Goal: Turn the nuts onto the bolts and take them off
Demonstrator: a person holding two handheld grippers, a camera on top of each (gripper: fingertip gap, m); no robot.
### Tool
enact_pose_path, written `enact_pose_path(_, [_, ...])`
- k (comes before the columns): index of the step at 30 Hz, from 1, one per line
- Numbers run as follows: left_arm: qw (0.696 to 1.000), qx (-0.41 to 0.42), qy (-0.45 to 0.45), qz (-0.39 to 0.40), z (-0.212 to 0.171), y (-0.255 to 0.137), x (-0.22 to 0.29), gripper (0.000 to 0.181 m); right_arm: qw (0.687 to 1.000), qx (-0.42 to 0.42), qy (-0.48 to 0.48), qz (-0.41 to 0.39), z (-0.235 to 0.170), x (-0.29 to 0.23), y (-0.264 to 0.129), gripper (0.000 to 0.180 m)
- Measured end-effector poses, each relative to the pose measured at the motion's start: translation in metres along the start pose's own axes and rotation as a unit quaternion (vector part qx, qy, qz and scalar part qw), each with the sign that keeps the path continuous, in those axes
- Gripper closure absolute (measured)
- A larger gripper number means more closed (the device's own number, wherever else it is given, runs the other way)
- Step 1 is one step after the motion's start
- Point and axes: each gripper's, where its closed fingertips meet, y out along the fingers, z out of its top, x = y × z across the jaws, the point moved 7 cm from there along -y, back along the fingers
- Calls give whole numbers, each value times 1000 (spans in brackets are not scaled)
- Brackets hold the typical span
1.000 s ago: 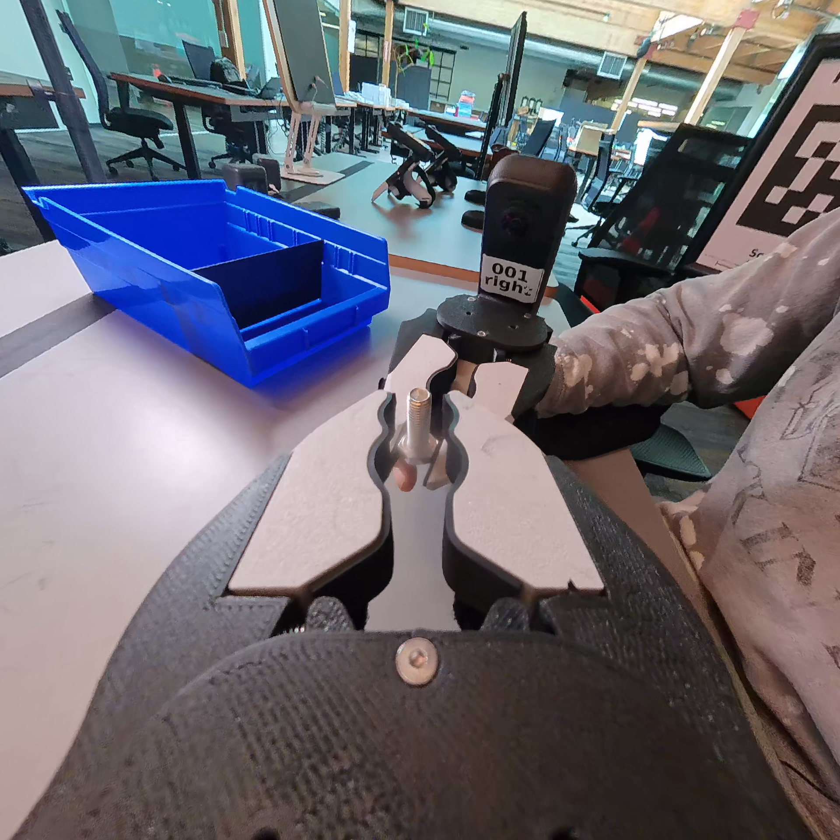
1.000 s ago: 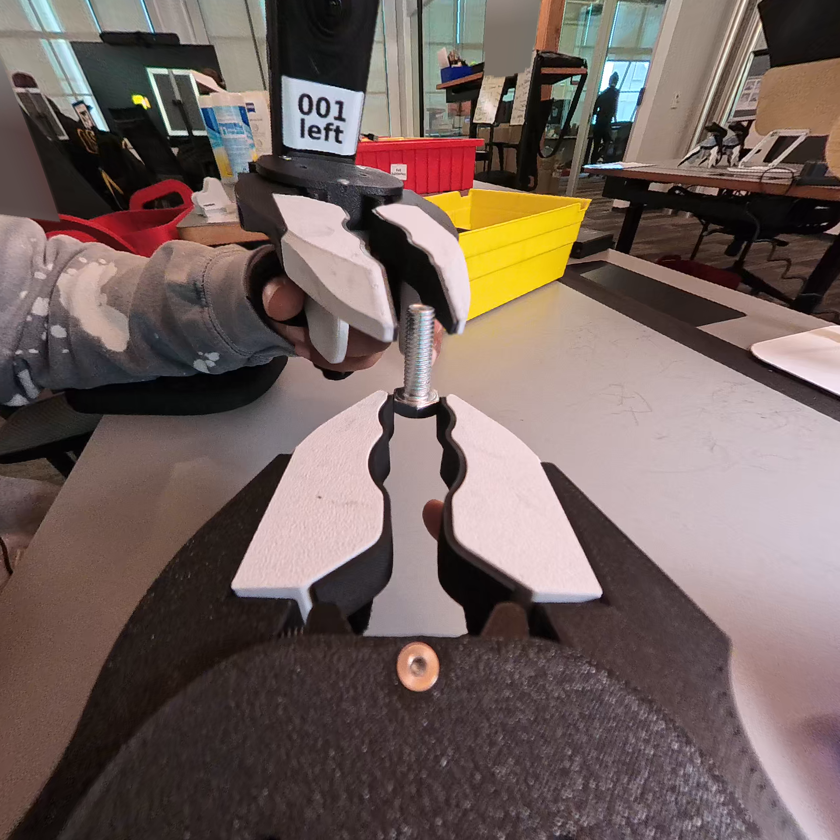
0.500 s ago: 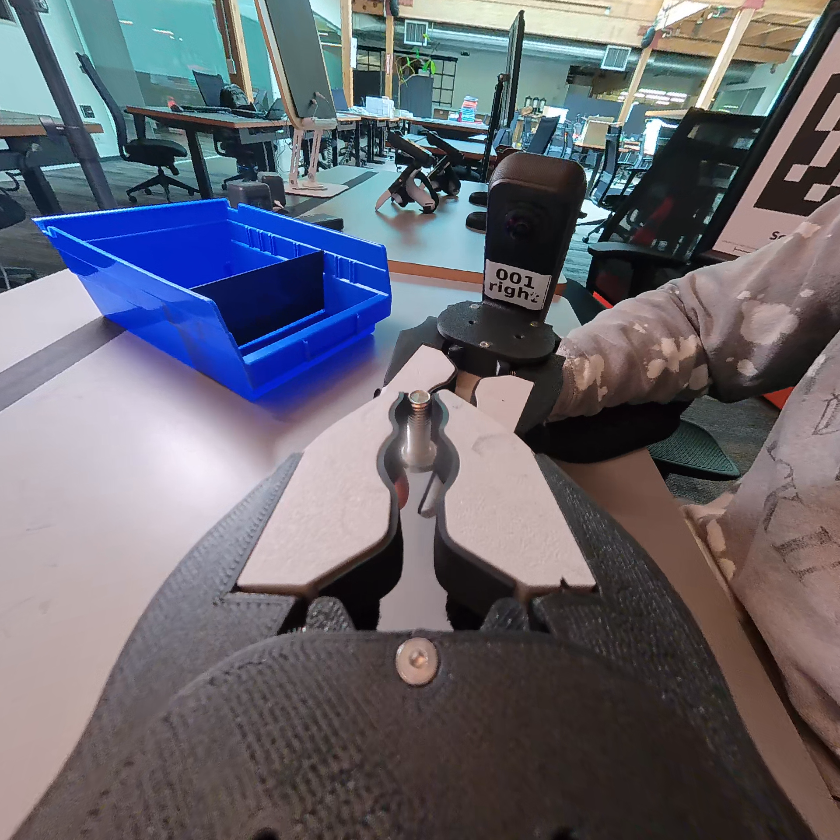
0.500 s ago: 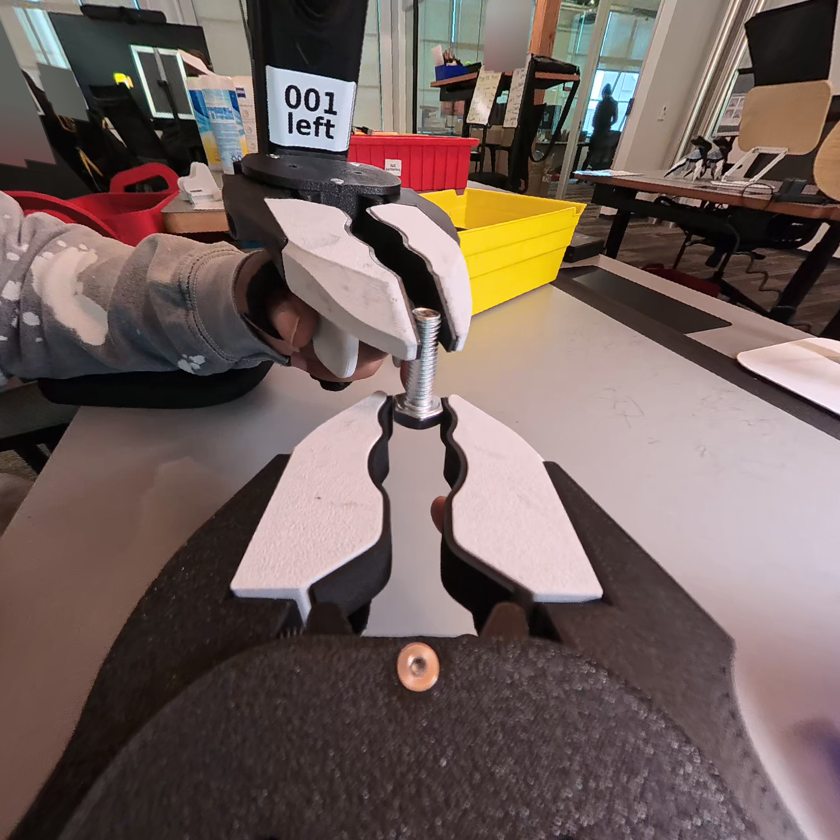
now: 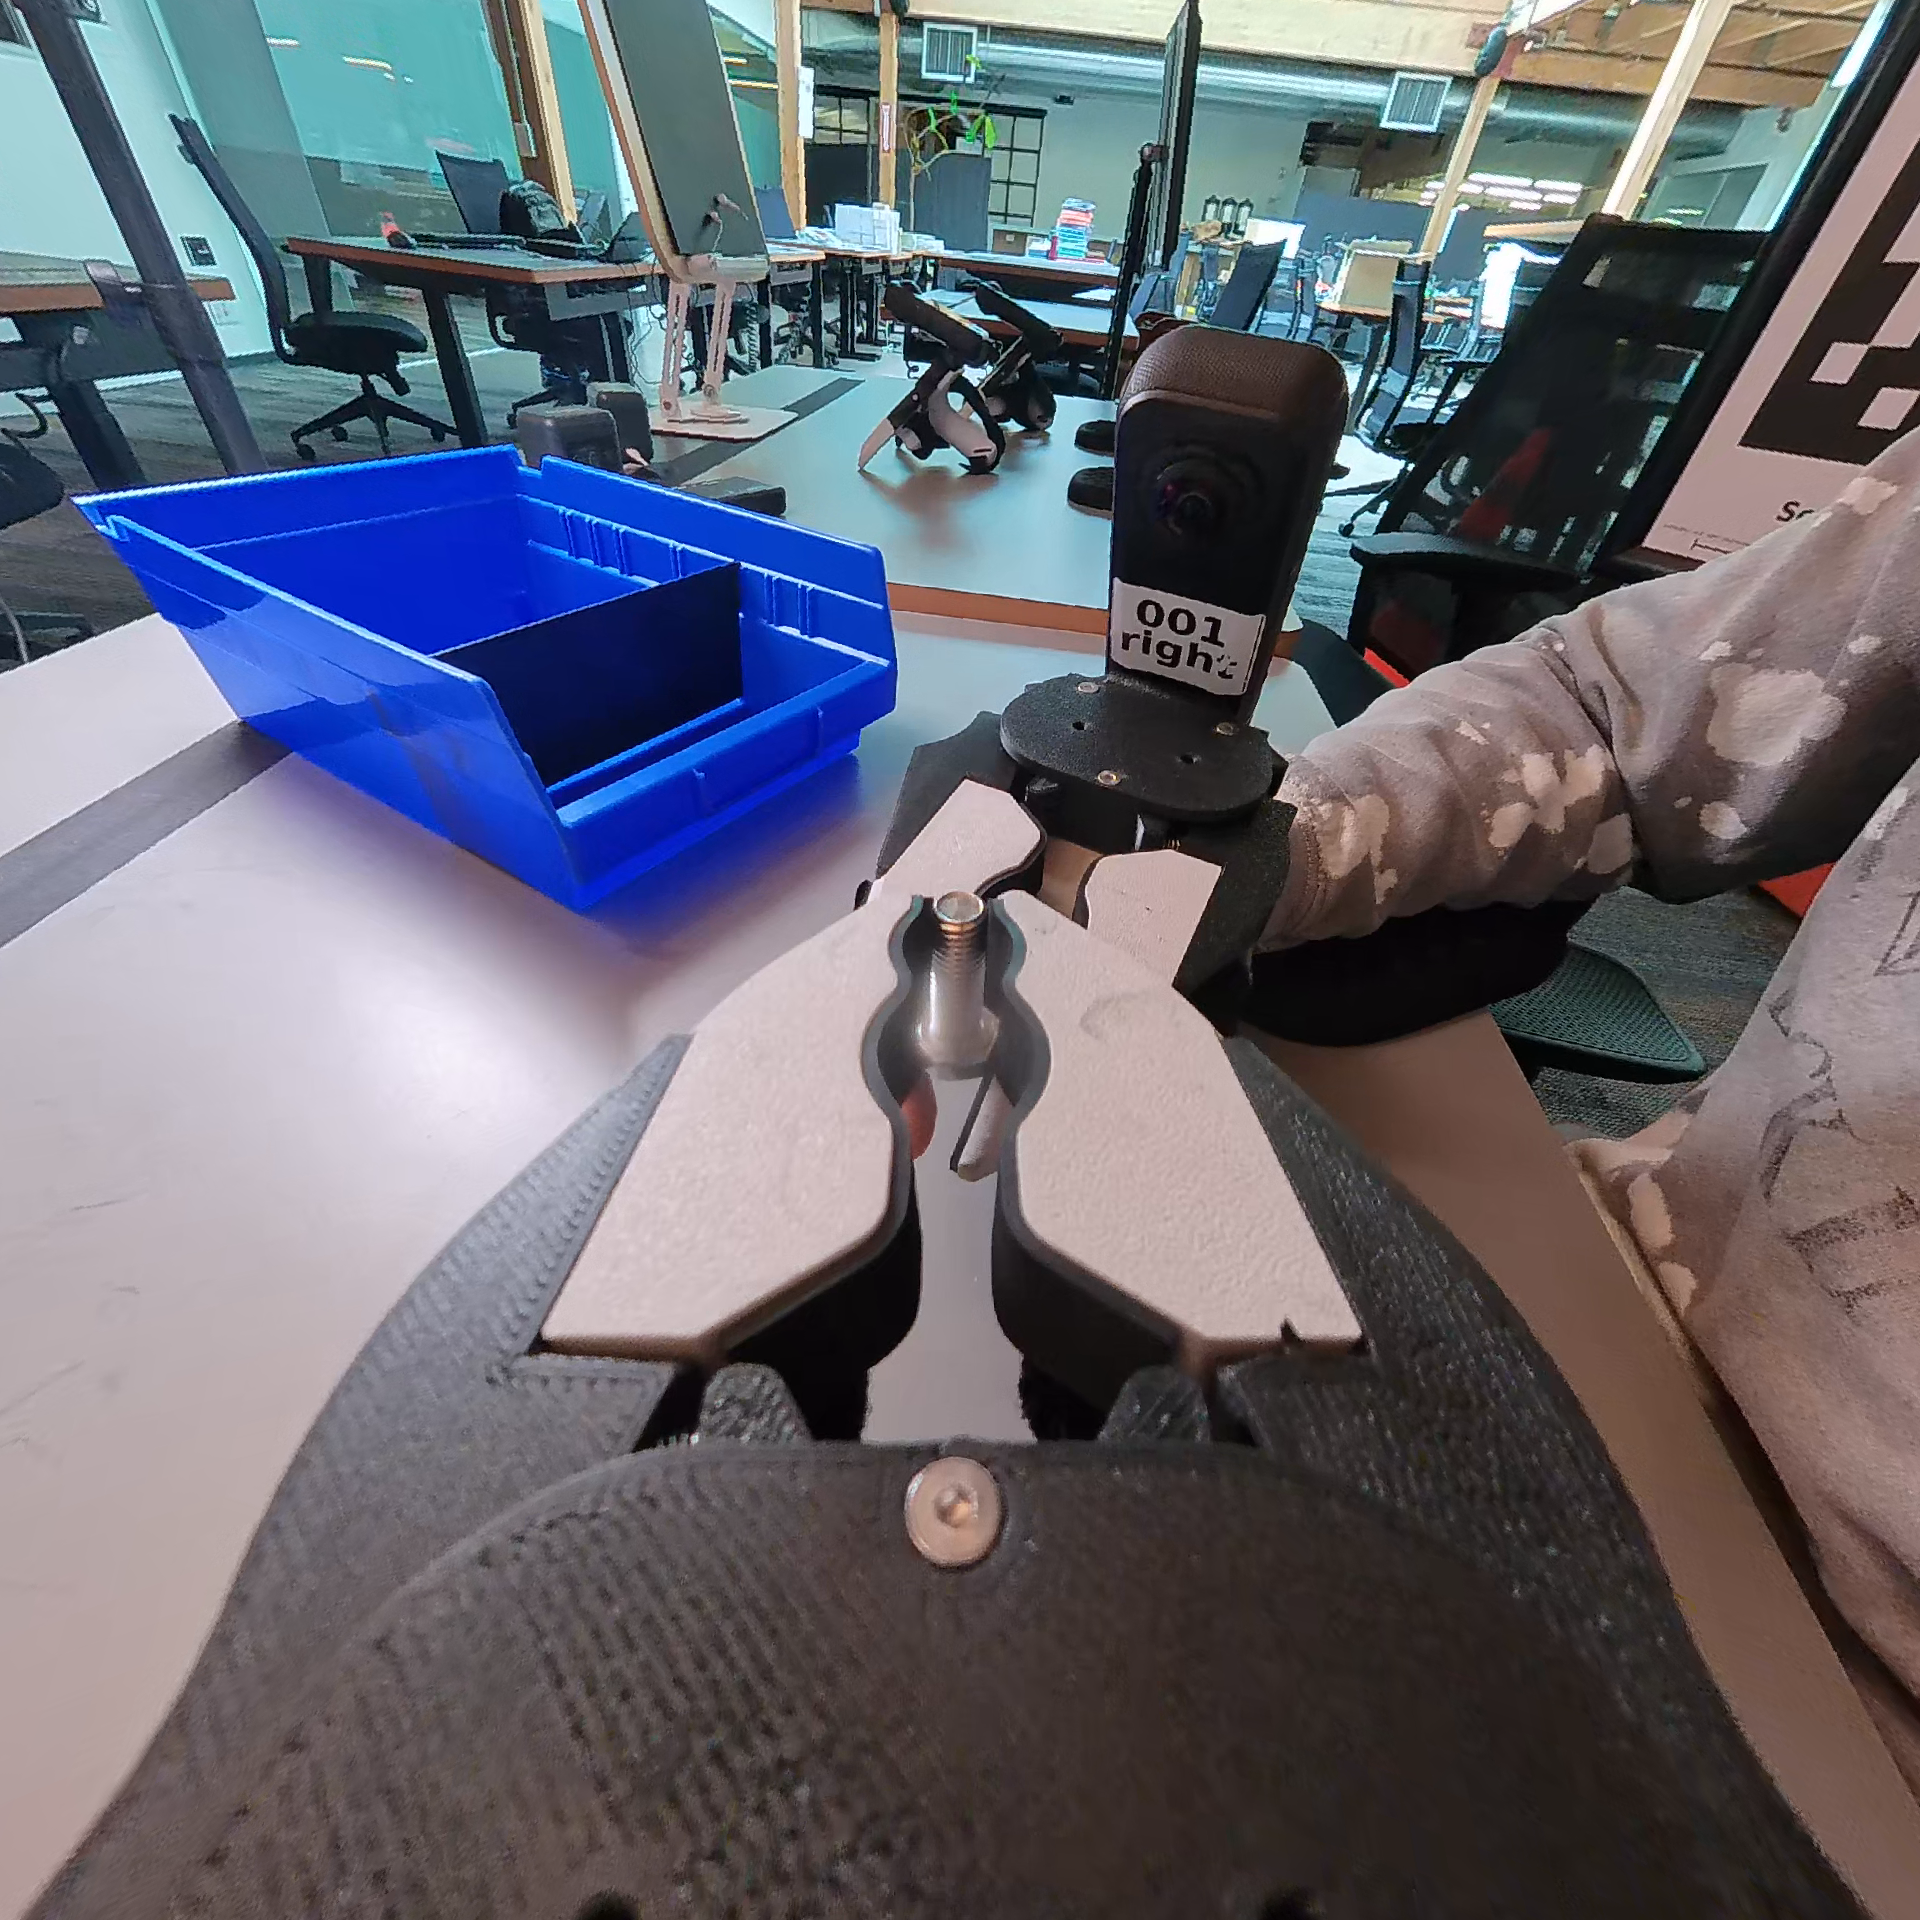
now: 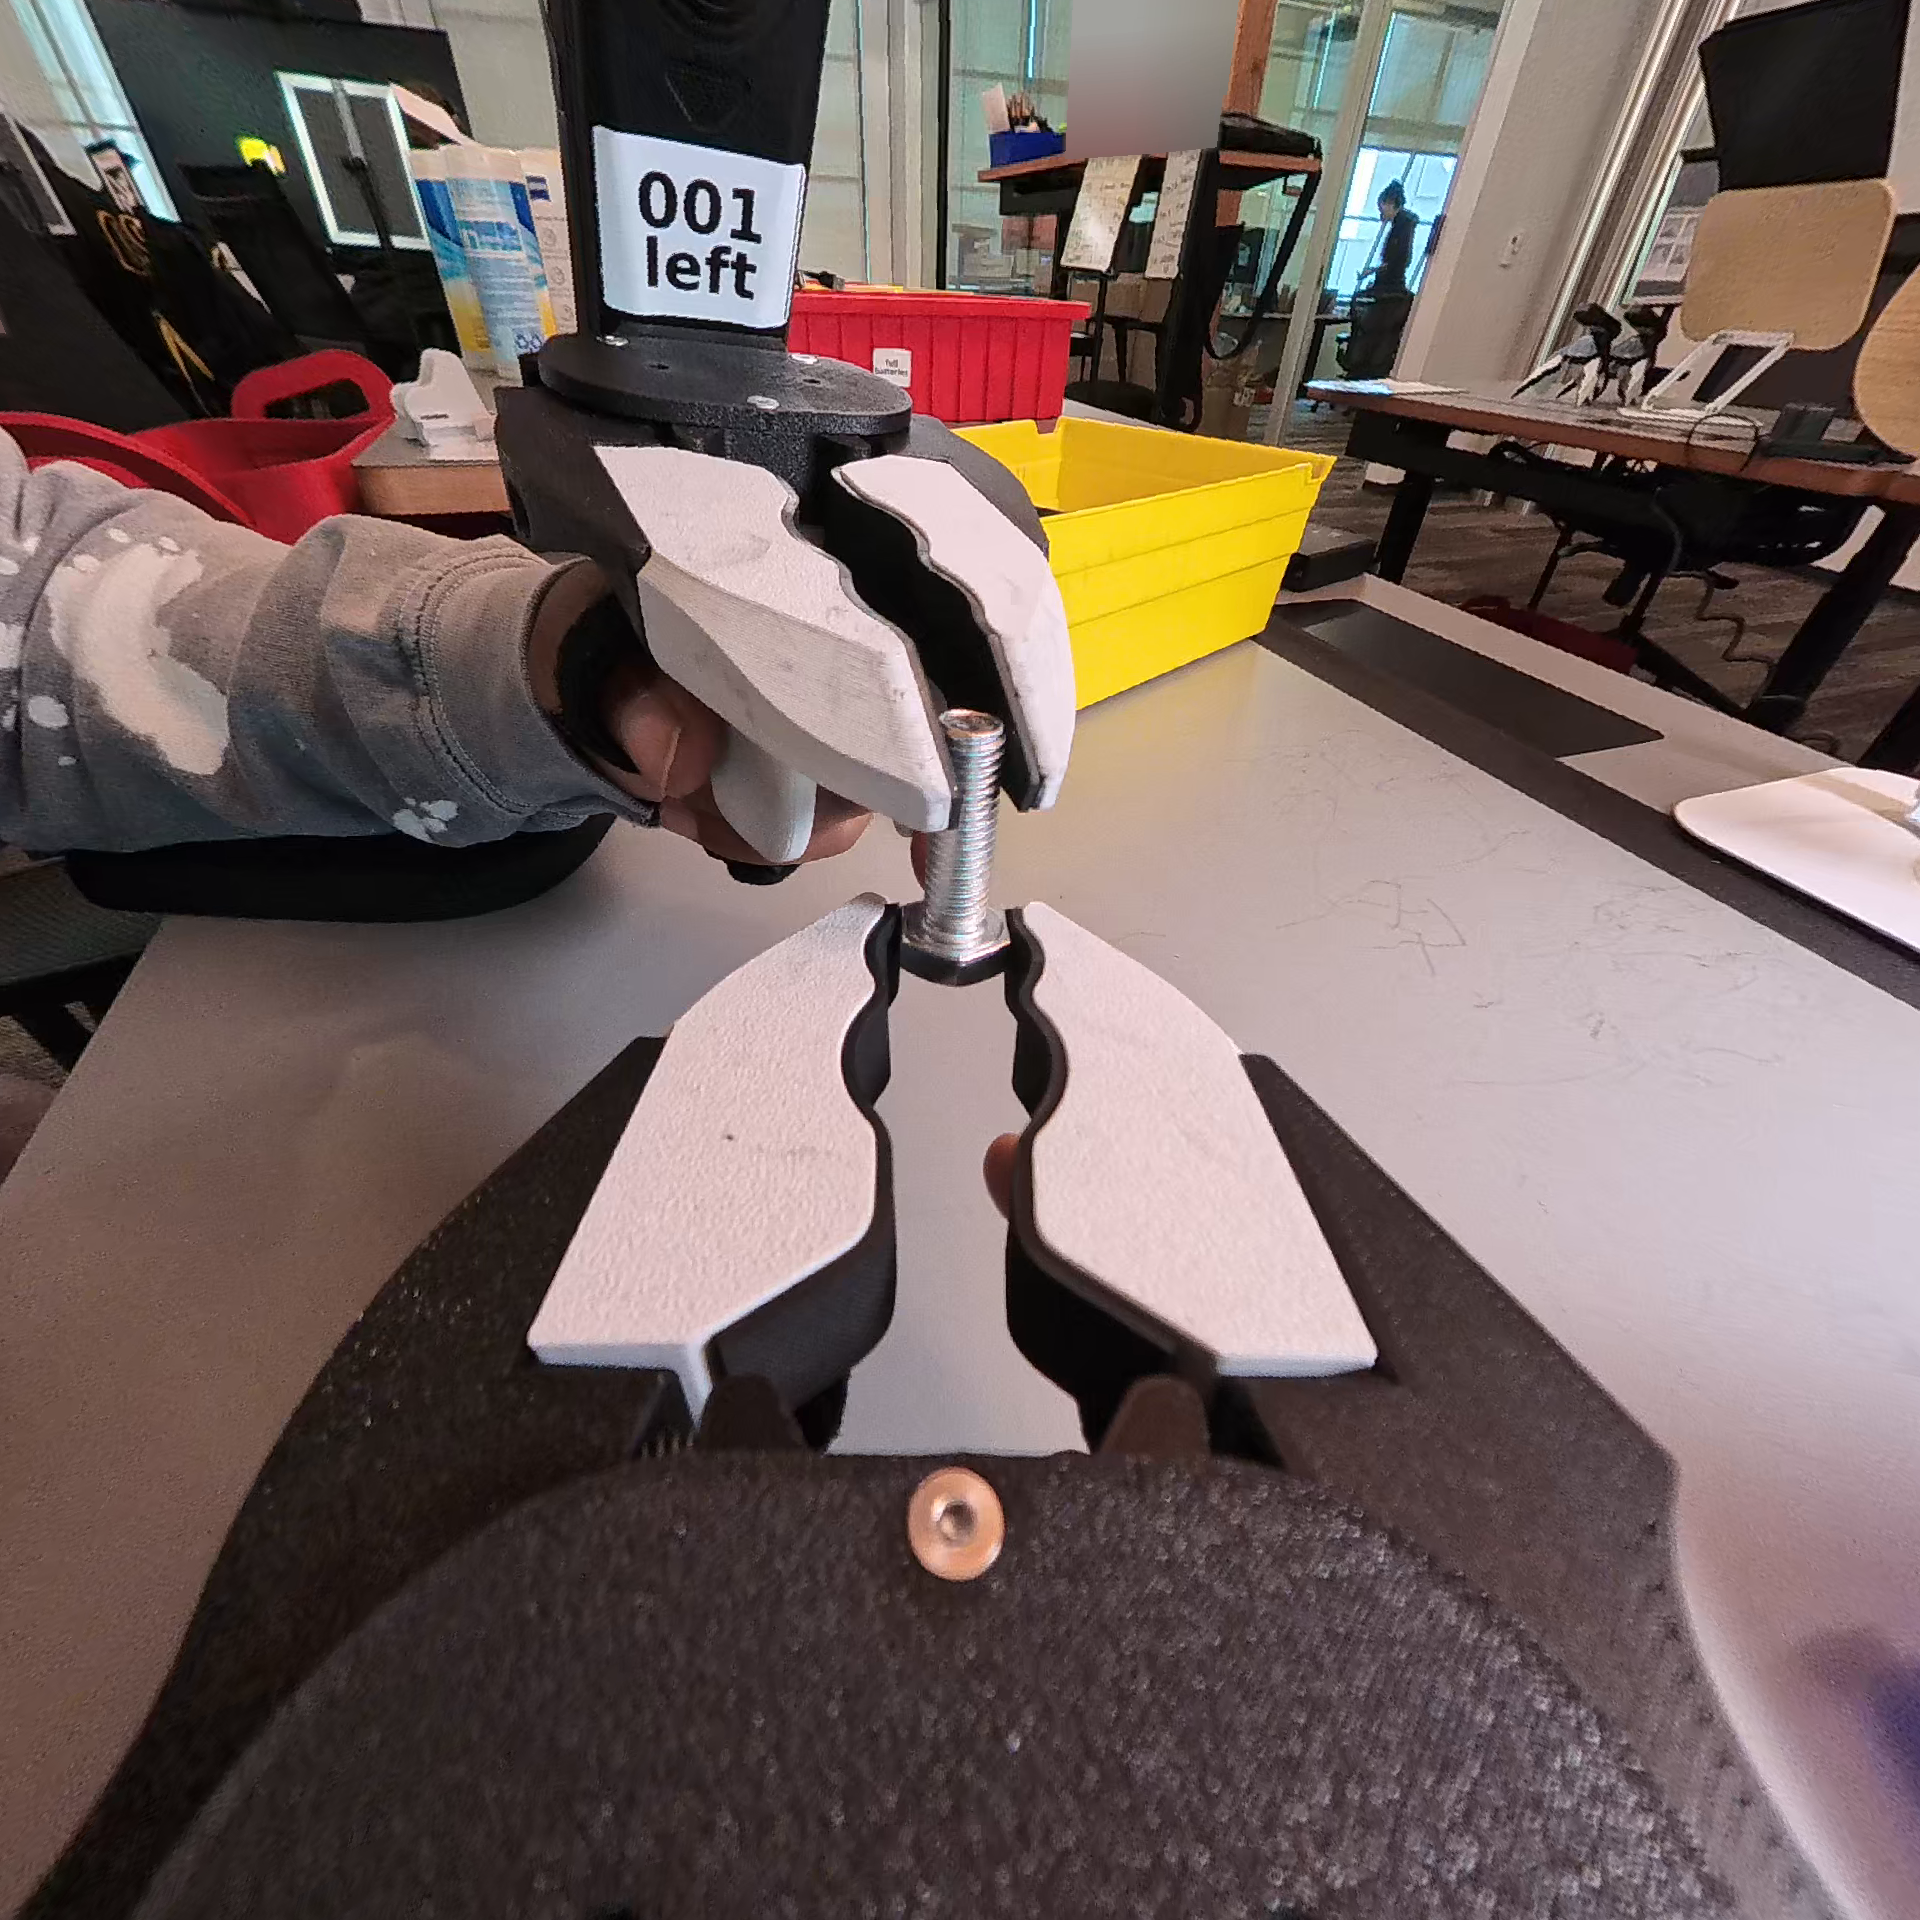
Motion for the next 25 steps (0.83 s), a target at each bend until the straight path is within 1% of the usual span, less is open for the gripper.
enact_pose_path(7, [1000, 9, -13, -4, 1, -1, 0, 171, 1000, -4, 3, 7, 2, 0, -1, 161])
enact_pose_path(8, [1000, 15, -16, -5, 2, -2, 0, 169, 1000, -3, 6, 7, 2, 1, -1, 161])
enact_pose_path(11, [999, 32, -17, 0, 11, -10, -3, 157, 1000, 3, 18, 5, 3, 3, -3, 161])
enact_pose_path(13, [999, 43, -7, 33, 23, -25, -11, 155, 1000, 11, 26, 2, 4, 6, -5, 161])
enact_pose_path(15, [995, 58, -5, 86, 40, -53, -24, 155, 999, 16, 31, -4, 5, 8, -7, 161])
enact_pose_path(17, [986, 63, -13, 154, 56, -93, -40, 153, 999, 17, 35, -9, 4, 9, -8, 161])
enact_pose_path(19, [963, 58, -34, 260, 64, -143, -61, 158, 999, 16, 33, -12, 4, 9, -9, 161])
enact_pose_path(20, [949, 40, -51, 308, 63, -168, -72, 159, 999, 15, 32, -14, 4, 8, -8, 161])
enact_pose_path(21, [934, 10, -72, 349, 60, -191, -83, 158, 999, 14, 31, -14, 4, 8, -8, 161])
enact_pose_path(23, [895, -81, -114, 424, 41, -232, -108, 158, 999, 13, 28, -12, 3, 7, -7, 161])
enact_pose_path(25, [855, -193, -162, 454, 9, -260, -130, 155, 1000, 12, 26, -9, 4, 5, -6, 161])
